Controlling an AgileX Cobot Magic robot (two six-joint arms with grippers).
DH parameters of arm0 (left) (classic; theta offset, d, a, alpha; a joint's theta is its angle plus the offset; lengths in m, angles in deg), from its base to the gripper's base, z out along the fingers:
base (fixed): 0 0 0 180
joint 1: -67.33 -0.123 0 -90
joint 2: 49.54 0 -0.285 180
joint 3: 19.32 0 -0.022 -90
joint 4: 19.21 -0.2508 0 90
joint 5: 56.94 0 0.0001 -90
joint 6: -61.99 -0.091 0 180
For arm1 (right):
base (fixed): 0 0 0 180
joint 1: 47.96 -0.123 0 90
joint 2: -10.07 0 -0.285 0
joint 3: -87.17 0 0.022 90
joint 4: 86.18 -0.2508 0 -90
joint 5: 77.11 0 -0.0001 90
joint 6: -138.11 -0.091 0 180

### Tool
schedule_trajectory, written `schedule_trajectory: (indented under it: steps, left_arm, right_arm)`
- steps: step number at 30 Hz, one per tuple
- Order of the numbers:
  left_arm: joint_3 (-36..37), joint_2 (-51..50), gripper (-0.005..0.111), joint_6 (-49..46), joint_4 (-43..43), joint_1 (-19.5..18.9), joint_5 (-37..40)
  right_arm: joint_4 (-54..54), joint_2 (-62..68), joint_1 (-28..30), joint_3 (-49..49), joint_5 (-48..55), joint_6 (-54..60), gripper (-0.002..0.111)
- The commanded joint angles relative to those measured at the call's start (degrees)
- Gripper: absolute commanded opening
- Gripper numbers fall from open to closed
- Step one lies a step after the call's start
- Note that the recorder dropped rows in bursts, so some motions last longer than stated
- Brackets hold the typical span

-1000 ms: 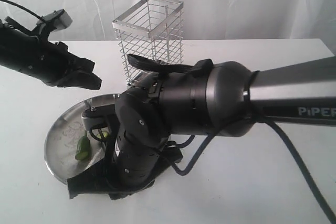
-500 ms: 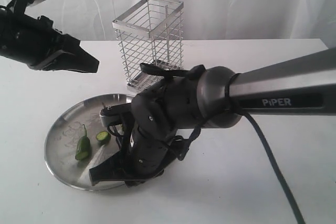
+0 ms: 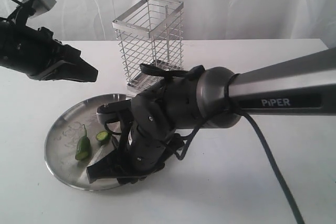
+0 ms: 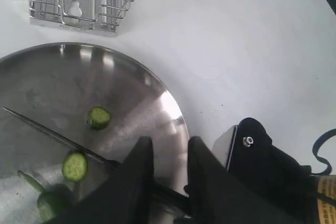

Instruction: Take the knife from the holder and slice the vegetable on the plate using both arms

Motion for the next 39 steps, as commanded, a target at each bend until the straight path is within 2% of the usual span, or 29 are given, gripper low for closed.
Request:
schedule_trajectory:
  steps: [1, 5, 8, 11, 14, 15, 22, 25, 29, 33, 37, 39]
  left_arm:
    - [0.49, 0.64, 0.030, 0.25, 1.44, -0.02, 0.46]
    - [0.49, 1.50, 0.030, -0.12, 1.51, -0.02, -0.08]
    - [0.49, 3.53, 0.029, -0.23, 1.51, -0.02, -1.54]
    - [0.49, 6.69, 0.023, -0.54, 1.51, -0.02, -3.11]
    - [0.58, 9.92, 0.001, -0.78, 1.07, -0.02, -5.65]
    - [0.94, 11.26, 0.000, -1.48, 1.17, -0.02, -7.10]
    - [9.90, 22.76, 0.000, -7.69, 2.63, 0.10, -26.00]
    - [15.43, 28.18, 0.000, -8.26, 2.63, 0.10, -30.55]
    - [19.54, 33.77, 0.000, -8.12, 2.63, 0.10, -28.81]
    - [19.94, 37.17, 0.000, -8.05, 2.63, 0.10, -24.10]
    - [19.94, 38.72, 0.000, -8.05, 2.63, 0.10, -24.26]
    - [19.94, 38.72, 0.000, -8.05, 2.63, 0.10, -24.26]
  right_arm:
    - [0.01, -0.15, 0.37, -0.23, -1.84, 0.82, 0.050]
    - [0.24, -2.06, 0.37, -0.23, -3.52, 0.82, 0.050]
    - [1.89, -5.64, 0.37, 0.01, -6.73, 0.82, 0.044]
    - [6.43, -9.92, 0.37, 1.41, -10.56, -0.32, 0.028]
    - [10.00, -13.73, 0.37, 4.91, -15.62, -4.22, 0.008]
    - [11.15, -15.09, 0.37, 6.68, -18.56, -5.09, 0.000]
    - [11.52, -25.09, 0.37, 23.11, -45.56, -5.39, 0.000]
    - [11.01, -28.89, 0.37, 29.32, -53.53, -5.28, 0.000]
    - [10.04, -32.62, 0.37, 33.59, -57.71, -4.20, 0.000]
    - [10.04, -35.19, 0.37, 33.82, -57.54, -4.20, 0.000]
    - [10.14, -38.13, 0.37, 33.82, -59.88, -3.53, 0.000]
    - [10.03, -39.43, 0.37, 33.82, -60.26, 1.02, 0.000]
